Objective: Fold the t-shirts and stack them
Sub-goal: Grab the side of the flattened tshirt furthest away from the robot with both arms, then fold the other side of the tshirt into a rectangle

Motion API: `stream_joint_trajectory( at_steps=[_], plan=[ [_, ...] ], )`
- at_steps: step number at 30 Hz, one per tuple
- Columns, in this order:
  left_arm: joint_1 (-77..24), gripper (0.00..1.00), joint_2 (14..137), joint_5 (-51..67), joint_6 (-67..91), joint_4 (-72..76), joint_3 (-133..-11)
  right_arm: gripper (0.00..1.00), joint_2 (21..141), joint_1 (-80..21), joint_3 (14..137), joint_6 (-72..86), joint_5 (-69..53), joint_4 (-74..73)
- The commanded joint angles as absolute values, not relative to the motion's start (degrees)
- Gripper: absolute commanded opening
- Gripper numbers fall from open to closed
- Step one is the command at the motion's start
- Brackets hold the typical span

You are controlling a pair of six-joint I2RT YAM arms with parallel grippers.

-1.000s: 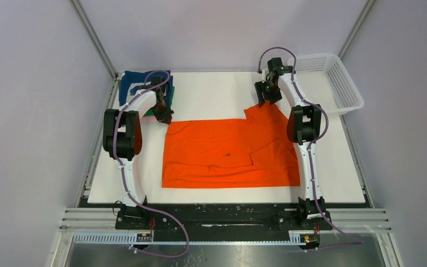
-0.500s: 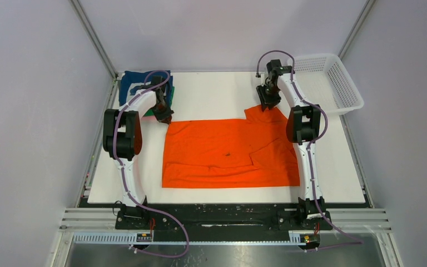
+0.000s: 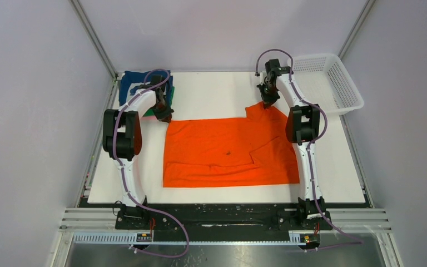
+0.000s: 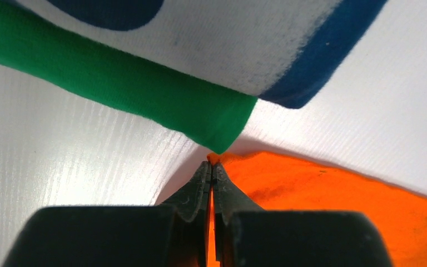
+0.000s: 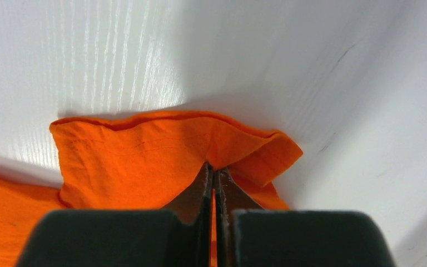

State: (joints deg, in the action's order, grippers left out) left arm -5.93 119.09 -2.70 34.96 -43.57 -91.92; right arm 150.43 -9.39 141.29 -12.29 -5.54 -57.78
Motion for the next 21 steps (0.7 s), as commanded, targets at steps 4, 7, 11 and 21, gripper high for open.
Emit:
stream_joint_trajectory(
  at_steps=[4,7,11,21],
  plan=[
    [-6.06,0.00,111.33,-0.27,36.22,-37.42,-87.66,0.00,132.75,-10.07,124.57,-18.76,-8.40,-46.37],
    [-6.23,0.00,108.97,1.15,36.76,-35.97,-85.13,0.00,127.21,-10.02,116.84,-22.28,-10.36,-44.87],
    [-6.86,0.00,106.52,1.30,36.73,-34.25,-82.12,0.00,119.68,-10.02,106.89,-25.07,-11.22,-42.10],
    [-9.06,0.00,96.77,0.27,36.73,-31.20,-69.83,0.00,101.36,-11.38,84.24,-27.65,-14.62,-39.96]
  ],
)
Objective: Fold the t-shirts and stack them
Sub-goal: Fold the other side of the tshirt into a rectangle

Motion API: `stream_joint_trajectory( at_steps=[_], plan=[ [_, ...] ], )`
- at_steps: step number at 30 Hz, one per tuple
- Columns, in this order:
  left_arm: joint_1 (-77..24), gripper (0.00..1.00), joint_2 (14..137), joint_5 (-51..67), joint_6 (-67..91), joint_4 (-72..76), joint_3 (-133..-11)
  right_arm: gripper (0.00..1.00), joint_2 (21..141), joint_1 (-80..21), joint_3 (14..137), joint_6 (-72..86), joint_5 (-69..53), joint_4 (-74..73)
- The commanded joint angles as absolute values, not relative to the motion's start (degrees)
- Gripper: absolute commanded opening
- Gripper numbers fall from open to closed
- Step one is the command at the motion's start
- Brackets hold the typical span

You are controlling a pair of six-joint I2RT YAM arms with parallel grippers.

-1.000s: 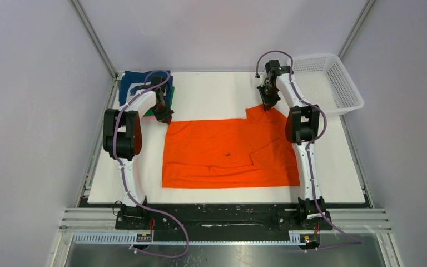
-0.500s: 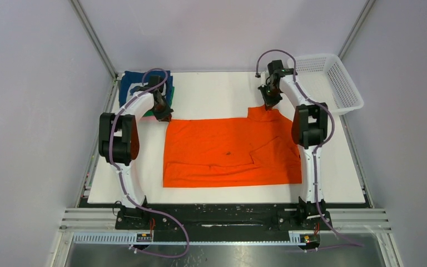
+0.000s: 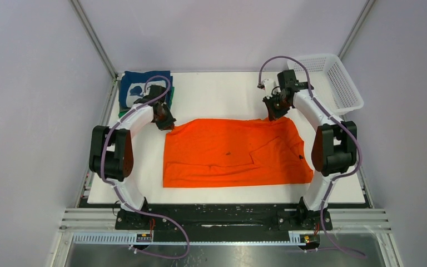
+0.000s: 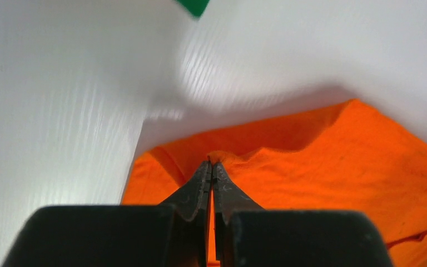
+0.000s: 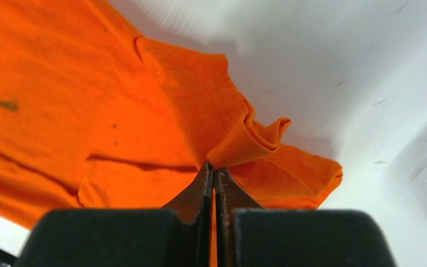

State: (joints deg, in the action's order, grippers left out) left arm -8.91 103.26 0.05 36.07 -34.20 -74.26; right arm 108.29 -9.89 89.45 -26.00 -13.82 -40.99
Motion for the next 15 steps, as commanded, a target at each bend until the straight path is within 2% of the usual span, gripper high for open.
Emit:
stream_joint_trajectory(
  at_steps=[1,11,15],
  plan=[
    [-9.05,0.00,95.42,0.26,36.76,-30.42,-68.08,0.00,99.55,-11.65,82.14,-27.30,-13.95,-39.61],
    [-9.14,0.00,85.13,0.26,36.35,-26.78,-55.44,0.00,83.34,-13.07,64.65,-21.35,-4.89,-35.32],
    [-9.12,0.00,81.46,-3.63,37.11,-28.00,-52.67,0.01,79.85,-14.21,61.13,-16.49,-1.32,-35.19]
  ],
)
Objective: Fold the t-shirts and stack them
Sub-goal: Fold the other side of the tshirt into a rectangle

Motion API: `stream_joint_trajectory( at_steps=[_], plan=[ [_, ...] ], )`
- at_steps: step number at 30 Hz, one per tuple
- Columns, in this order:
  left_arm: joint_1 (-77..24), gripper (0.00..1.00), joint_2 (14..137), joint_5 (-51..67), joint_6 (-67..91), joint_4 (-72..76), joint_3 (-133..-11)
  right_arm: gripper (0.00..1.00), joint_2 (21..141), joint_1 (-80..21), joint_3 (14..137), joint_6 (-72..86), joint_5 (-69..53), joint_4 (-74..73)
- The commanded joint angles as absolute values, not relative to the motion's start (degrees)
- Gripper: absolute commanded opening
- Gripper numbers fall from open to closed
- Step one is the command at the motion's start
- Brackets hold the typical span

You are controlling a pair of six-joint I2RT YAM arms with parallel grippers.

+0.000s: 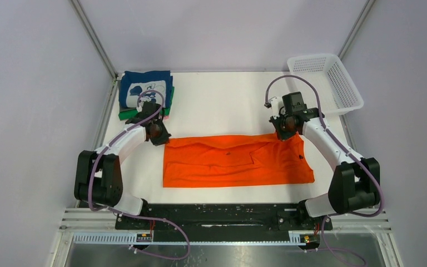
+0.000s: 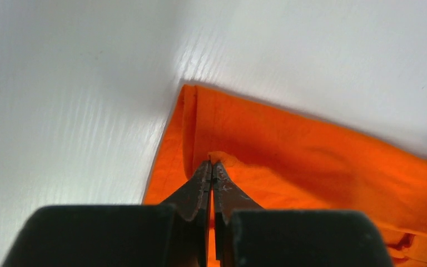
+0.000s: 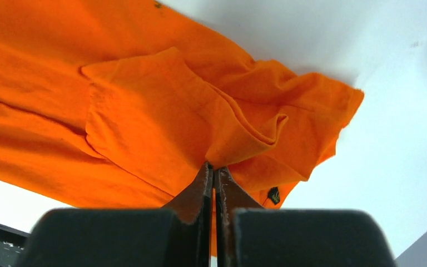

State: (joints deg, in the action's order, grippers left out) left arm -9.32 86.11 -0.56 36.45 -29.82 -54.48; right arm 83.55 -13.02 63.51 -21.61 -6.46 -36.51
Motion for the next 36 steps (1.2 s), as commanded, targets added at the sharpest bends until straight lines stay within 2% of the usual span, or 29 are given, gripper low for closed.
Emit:
stream_joint_trajectory(
  at_steps=[1,7,9,10,11,13,14,15,16,17,18,21,24,28,33,36],
  plan=[
    [-9.14,0.00,80.66,-3.76,36.95,-28.03,-52.03,0.03,79.21,-14.67,60.39,-14.72,-0.01,-35.40],
    [-9.14,0.00,77.82,-4.95,37.74,-28.26,-48.30,0.05,74.59,-16.00,55.40,-5.20,8.79,-40.29],
    [-9.12,0.00,77.62,-5.79,38.12,-28.40,-47.70,0.17,73.23,-16.52,54.05,-3.49,8.13,-42.01],
    [-9.14,0.00,77.53,-5.94,38.25,-28.83,-47.60,0.28,72.94,-18.06,55.14,-2.28,9.15,-44.81],
    [-9.14,0.00,77.29,-6.07,38.65,-29.09,-47.32,0.47,72.52,-19.19,56.03,-2.05,8.02,-47.42],
    [-9.14,0.05,76.40,-6.14,39.14,-30.27,-47.30,0.60,70.32,-22.01,56.39,-2.43,6.05,-49.41],
    [-9.14,0.13,75.58,-6.56,39.26,-31.66,-47.67,0.67,69.35,-22.66,57.52,-2.59,3.70,-52.25],
    [-9.12,0.29,73.79,-7.65,39.59,-33.08,-47.87,0.88,68.41,-22.71,58.58,-2.10,1.45,-55.65],
    [-9.14,0.57,71.98,-9.21,40.27,-34.86,-47.92,0.98,66.54,-22.76,59.07,-1.45,1.07,-58.10],
    [-9.14,0.92,70.02,-11.14,41.20,-36.58,-47.90,0.99,64.59,-22.76,58.91,-0.88,2.68,-58.15],
    [-9.14,0.98,68.03,-12.54,41.84,-37.70,-48.01,0.99,62.53,-22.76,58.25,0.64,6.22,-56.53],
    [-9.14,0.99,63.86,-12.41,42.23,-38.00,-49.54,0.99,58.45,-22.49,54.57,9.56,15.90,-46.14],
    [-9.18,0.99,64.93,-5.14,40.83,-34.55,-52.04,1.00,59.79,-19.26,52.56,12.51,10.11,-34.52],
    [-10.92,0.99,72.48,7.14,41.01,-27.83,-52.41,1.00,75.50,-12.65,58.35,14.81,-6.43,-29.96],
    [-12.04,0.99,81.51,12.13,40.90,-23.55,-52.62,1.00,92.30,-10.73,66.53,14.12,-7.79,-30.89],
    [-11.98,0.99,84.43,11.37,40.58,-22.94,-52.39,1.00,96.14,-10.75,67.78,14.07,-8.14,-32.67]
  ],
)
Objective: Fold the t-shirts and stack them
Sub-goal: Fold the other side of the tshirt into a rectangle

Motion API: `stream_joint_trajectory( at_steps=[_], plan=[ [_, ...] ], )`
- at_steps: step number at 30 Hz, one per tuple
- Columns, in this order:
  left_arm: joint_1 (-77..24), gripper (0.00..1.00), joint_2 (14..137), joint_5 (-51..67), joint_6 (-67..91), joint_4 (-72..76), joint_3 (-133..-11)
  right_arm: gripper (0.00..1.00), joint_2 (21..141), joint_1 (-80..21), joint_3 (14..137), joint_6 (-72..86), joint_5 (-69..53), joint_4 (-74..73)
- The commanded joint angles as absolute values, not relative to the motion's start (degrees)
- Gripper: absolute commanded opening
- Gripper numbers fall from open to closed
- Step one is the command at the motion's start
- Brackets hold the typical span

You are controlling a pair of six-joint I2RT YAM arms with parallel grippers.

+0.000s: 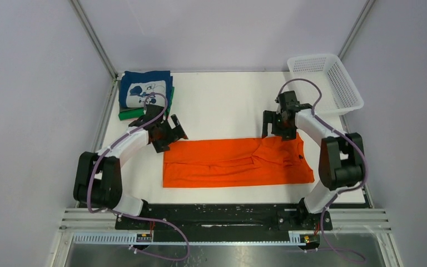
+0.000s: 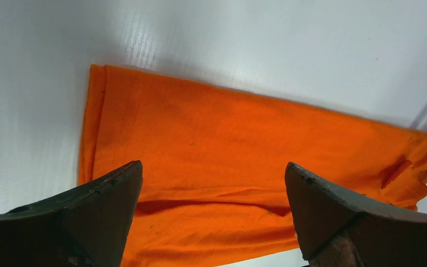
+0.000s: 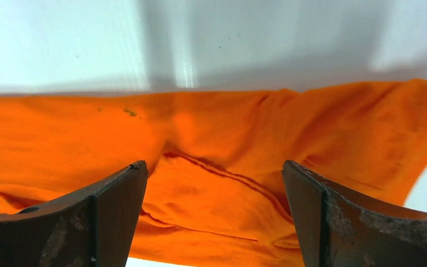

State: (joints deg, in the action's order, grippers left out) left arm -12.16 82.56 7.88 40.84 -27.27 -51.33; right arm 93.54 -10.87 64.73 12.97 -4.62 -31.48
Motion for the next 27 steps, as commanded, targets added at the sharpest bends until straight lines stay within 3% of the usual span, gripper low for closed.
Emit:
stream_joint_trajectory(
  at_steps=[1,7,13,20,27],
  plan=[
    [-11.99,0.99,85.16,11.13,40.56,-22.88,-52.21,1.00,96.44,-10.73,67.07,13.94,-8.19,-32.82],
    [-11.95,0.99,88.46,9.69,40.52,-22.90,-51.47,1.00,94.33,-10.73,60.58,13.09,-5.82,-36.39],
    [-11.95,0.99,90.46,8.89,40.25,-23.76,-52.47,1.00,88.90,-11.98,55.29,13.64,-11.29,-40.53],
    [-11.87,0.99,90.71,7.00,40.41,-24.81,-52.95,0.99,76.01,-24.06,47.56,14.25,-13.78,-47.91],
    [-11.26,0.99,89.81,5.18,39.42,-27.17,-53.70,0.99,70.65,-33.27,41.59,18.15,-19.72,-53.71]
  ],
)
